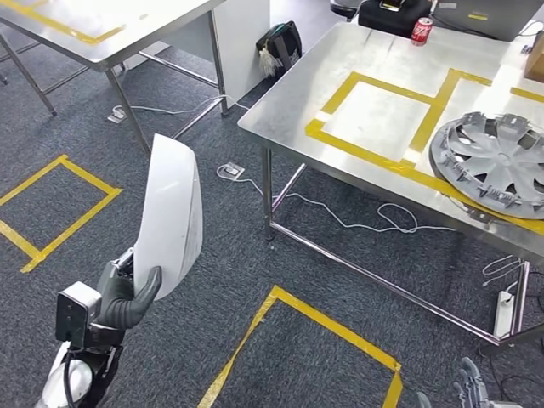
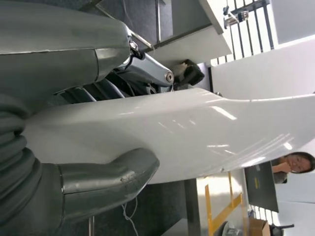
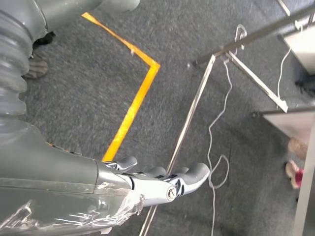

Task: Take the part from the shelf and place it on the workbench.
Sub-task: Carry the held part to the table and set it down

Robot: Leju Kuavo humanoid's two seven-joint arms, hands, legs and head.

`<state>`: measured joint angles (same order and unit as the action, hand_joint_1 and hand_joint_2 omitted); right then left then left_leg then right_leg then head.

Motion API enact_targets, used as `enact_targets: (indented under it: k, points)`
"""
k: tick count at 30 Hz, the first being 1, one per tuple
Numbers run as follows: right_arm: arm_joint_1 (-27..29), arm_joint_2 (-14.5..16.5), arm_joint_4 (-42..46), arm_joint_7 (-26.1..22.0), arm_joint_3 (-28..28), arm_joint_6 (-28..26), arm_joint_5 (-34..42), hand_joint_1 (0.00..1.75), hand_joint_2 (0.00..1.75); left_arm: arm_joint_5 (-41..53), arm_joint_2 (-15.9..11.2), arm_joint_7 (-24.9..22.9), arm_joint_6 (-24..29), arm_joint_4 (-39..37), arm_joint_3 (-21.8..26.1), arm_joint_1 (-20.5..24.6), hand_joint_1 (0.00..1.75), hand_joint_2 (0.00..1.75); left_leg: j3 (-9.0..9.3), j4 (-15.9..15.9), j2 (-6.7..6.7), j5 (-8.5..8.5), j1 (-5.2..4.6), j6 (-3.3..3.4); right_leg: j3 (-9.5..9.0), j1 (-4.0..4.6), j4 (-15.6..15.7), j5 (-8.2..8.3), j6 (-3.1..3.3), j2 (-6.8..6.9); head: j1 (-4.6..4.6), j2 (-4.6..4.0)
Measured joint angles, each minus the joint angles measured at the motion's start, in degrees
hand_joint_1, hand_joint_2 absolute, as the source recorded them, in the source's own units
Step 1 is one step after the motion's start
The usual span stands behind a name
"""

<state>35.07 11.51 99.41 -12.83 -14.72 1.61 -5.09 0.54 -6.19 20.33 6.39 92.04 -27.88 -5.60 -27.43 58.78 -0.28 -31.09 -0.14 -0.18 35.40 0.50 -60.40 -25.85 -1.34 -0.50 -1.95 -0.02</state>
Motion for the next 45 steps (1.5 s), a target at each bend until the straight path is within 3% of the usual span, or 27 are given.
enact_targets:
  k: [2,5,7,8,11,12,13,15,17,18,20,22,23,24,26,27,29,31,32,34,36,37,38,39,42,44,45]
  points:
    - [-0.03,0.08,-0.01,-0.03,-0.08,-0.02,-0.11,0.00,1.75,0.08,0.03,0.02,-0.09,0.02,-0.08,0.16,1.75,1.75,-1.13,2.87,0.04,-0.16,0.05,-0.52,-1.12,-0.25,0.57,-0.22,0.56,-0.04,0.11,0.00]
    - [-0.05,0.11,-0.03,-0.04,-0.15,-0.11,-0.57,0.00,1.75,0.07,0.04,0.05,-0.39,0.02,-0.22,0.24,1.75,1.75,-7.50,12.27,0.06,-3.35,0.21,-1.33,-2.37,-0.53,1.06,-1.01,1.14,-0.28,0.22,0.00]
    - [-0.05,0.11,-0.13,-0.04,-0.13,-0.21,-0.89,0.00,1.75,-0.18,0.00,0.04,-0.70,0.02,-0.22,0.19,1.75,1.75,-11.03,15.03,0.07,-5.00,0.35,-1.72,-3.29,-0.73,1.14,-1.79,1.05,-0.88,0.21,0.00]
    - [-0.05,0.11,-0.21,-0.04,-0.13,-0.26,-0.95,0.00,1.75,-0.39,0.00,0.03,-0.87,0.02,-0.22,0.19,1.75,1.75,-11.63,14.20,0.06,-4.29,0.41,-1.87,-3.90,-0.87,1.13,-2.22,0.92,-1.25,0.21,0.00]
    - [-0.10,0.11,-0.40,-0.03,-0.13,-0.41,-0.95,0.00,1.75,-0.97,-0.01,0.03,-1.33,-0.01,-0.23,0.16,1.75,1.75,-10.34,4.97,-1.05,4.06,1.00,-2.40,-5.70,-1.33,0.94,-3.82,0.04,-2.61,0.33,0.00]
    - [-0.14,0.11,-0.44,-0.03,-0.14,-0.46,-0.93,0.00,1.75,-1.10,-0.01,0.03,-1.48,-0.03,-0.25,0.16,1.75,1.75,-9.99,2.38,-1.63,6.22,1.19,-2.33,-5.90,-1.39,0.77,-4.31,-0.39,-3.15,0.45,0.00]
    - [-0.14,0.11,-0.46,-0.02,-0.14,-0.50,-0.93,0.00,1.75,-1.19,0.00,0.01,-1.57,-0.06,-0.26,0.12,1.75,1.75,-9.97,1.07,-2.06,7.30,1.31,-2.09,-5.71,-1.40,0.69,-4.67,-0.79,-3.62,0.57,0.00]
    - [-0.03,0.11,-0.53,-0.02,-0.15,-0.54,-0.92,0.00,1.75,-1.29,0.02,-0.02,-1.69,-0.09,-0.29,0.16,1.75,1.75,-10.00,0.74,-1.82,7.41,1.28,-1.15,-5.46,-1.51,1.02,-5.01,-1.44,-4.37,0.70,0.00]
    - [0.08,0.13,-0.62,-0.01,-0.09,-0.54,-0.92,0.00,1.75,-1.29,0.15,-0.02,-1.74,-0.09,-0.28,0.38,1.75,1.75,-9.63,0.54,-1.08,7.35,1.36,-0.35,-5.14,-1.53,0.28,-5.81,-1.96,-3.31,0.63,0.00]
    - [0.02,0.13,-0.65,-0.01,-0.06,-0.53,-0.91,0.00,1.75,-1.30,0.22,-0.01,-1.75,-0.09,-0.27,0.49,1.75,1.75,-9.41,0.45,-0.67,7.24,1.41,0.00,-4.23,-1.47,-1.71,-6.89,-2.19,-2.33,0.52,0.00]
    - [-0.12,0.14,-0.67,0.04,-0.04,-0.52,-0.81,0.00,1.75,-1.30,0.31,-0.01,-1.78,-0.10,-0.22,0.53,1.75,1.75,-9.13,0.42,0.17,6.88,1.29,0.54,-0.37,-1.34,-8.74,-9.95,-2.41,-0.57,0.37,0.00]
    - [-0.12,0.16,-0.73,0.36,-0.12,-0.61,-0.64,0.00,1.75,-1.21,0.31,-0.08,-1.80,-0.11,-0.20,0.50,1.75,1.75,-8.88,0.42,1.03,6.55,1.11,0.80,3.40,-1.32,-14.35,-11.19,-2.43,-0.15,0.37,0.00]
    - [-0.11,0.28,-0.78,0.75,-0.35,-0.64,-0.67,0.00,1.75,-1.04,0.31,-0.13,-1.79,-0.11,-0.20,0.50,1.75,1.75,-8.68,0.42,1.46,6.36,1.05,0.82,3.91,-1.30,-14.25,-10.15,-2.36,-0.03,0.37,0.00]
    - [-0.11,0.51,-0.81,1.22,-0.79,-0.52,-0.84,0.00,1.75,-0.83,0.32,-0.18,-1.74,-0.10,-0.20,0.50,1.75,1.75,-8.41,0.42,1.88,6.17,1.00,0.79,3.28,-1.26,-12.04,-8.20,-2.24,0.22,0.37,0.00]
    - [-0.17,1.47,-0.84,2.24,-2.60,0.81,-1.93,0.00,1.75,-0.38,0.33,-0.22,-1.56,-0.08,-0.20,0.49,1.75,1.75,-7.77,0.45,2.64,5.75,0.83,0.47,0.15,-0.96,-4.52,-3.95,-1.83,2.15,0.36,0.00]
    - [-0.27,2.15,-0.85,2.61,-3.75,1.88,-2.59,0.00,1.75,-0.24,0.33,-0.22,-1.45,-0.06,-0.19,0.48,1.75,1.75,-7.52,0.48,2.93,5.57,0.71,0.20,-1.03,-0.80,-1.68,-2.72,-1.61,2.96,0.40,0.00]
    - [-0.55,3.64,-0.93,3.39,-6.26,3.87,-3.55,0.00,1.75,-0.07,0.34,-0.22,-1.25,-0.03,-0.11,0.47,1.75,1.75,-7.11,0.33,3.59,5.38,0.58,-0.49,-1.62,-0.49,0.31,-2.16,-1.20,3.27,0.47,0.00]
    - [-0.64,4.89,-1.14,4.54,-8.48,4.67,-3.75,0.00,1.75,0.08,0.42,-0.22,-1.08,0.00,-0.08,0.51,1.75,1.75,-6.69,0.08,4.04,5.26,0.76,-1.28,-1.79,-0.50,0.66,-1.83,-0.56,2.10,0.47,0.00]
    - [-0.64,5.37,-1.31,5.27,-9.35,4.61,-3.69,0.00,1.75,0.17,0.46,-0.21,-0.99,0.03,-0.09,0.53,1.75,1.75,-6.72,0.49,3.63,4.73,0.84,-1.63,-2.05,-0.62,0.89,-1.58,-0.22,1.54,0.50,0.00]
    - [-0.67,6.13,-1.73,6.69,-10.54,3.89,-3.43,0.00,1.75,0.37,0.49,-0.20,-0.79,0.09,-0.11,0.53,1.75,1.75,-8.31,4.59,1.97,1.88,0.93,-2.11,-2.52,-0.97,1.25,-1.11,0.29,0.51,0.59,0.00]
    - [-0.66,6.73,-2.30,7.87,-11.26,2.90,-3.21,0.00,1.75,0.49,0.45,-0.19,-0.66,0.11,-0.14,0.45,1.75,1.75,-11.62,11.91,0.98,-1.74,0.90,-2.24,-2.44,-1.01,1.28,-0.98,0.51,-0.71,0.61,0.00]
    - [-0.60,6.96,-2.59,8.31,-11.53,2.50,-3.17,0.00,1.75,0.51,0.42,-0.20,-0.64,0.11,-0.15,0.41,1.75,1.75,-12.88,14.54,0.81,-2.48,0.88,-2.23,-2.43,-1.01,1.28,-0.98,0.52,-1.42,0.61,0.00]
    - [-0.53,7.16,-2.86,8.75,-11.77,2.15,-3.15,0.00,1.75,0.51,0.38,-0.20,-0.62,0.11,-0.15,0.39,1.75,1.75,-13.26,15.21,0.69,-2.07,0.87,-2.16,-2.45,-1.01,1.27,-0.98,0.52,-2.14,0.61,0.00]
    - [-0.43,7.32,-3.05,9.24,-11.98,1.80,-3.15,0.00,1.75,0.51,0.36,-0.20,-0.59,0.11,-0.14,0.39,1.75,1.75,-12.58,13.64,0.51,-0.63,0.86,-2.04,-2.50,-1.02,1.27,-0.98,0.51,-2.89,0.62,0.00]
    - [0.03,7.60,-3.38,11.36,-12.43,0.72,-3.15,0.00,1.75,0.51,0.36,-0.20,-0.57,0.13,-0.14,0.45,1.75,1.75,-7.36,2.87,-1.96,4.29,0.99,-1.53,-2.55,-0.97,1.16,-1.09,0.07,-5.01,0.59,0.00]
    - [0.60,7.71,-3.50,12.46,-12.51,0.26,-3.11,0.00,1.75,0.51,0.37,-0.21,-0.56,0.13,-0.16,0.52,1.75,1.75,-5.76,-0.40,-2.96,4.73,0.99,-1.10,-2.26,-0.93,1.25,-1.10,-0.61,-6.08,0.57,0.00]
    - [0.96,7.76,-3.57,12.75,-12.55,0.13,-3.10,0.00,1.75,0.51,0.39,-0.21,-0.55,0.13,-0.17,0.56,1.75,1.75,-5.65,-0.62,-2.54,4.65,0.96,-0.80,-2.05,-1.01,1.44,-1.06,-0.99,-6.58,0.55,0.00]
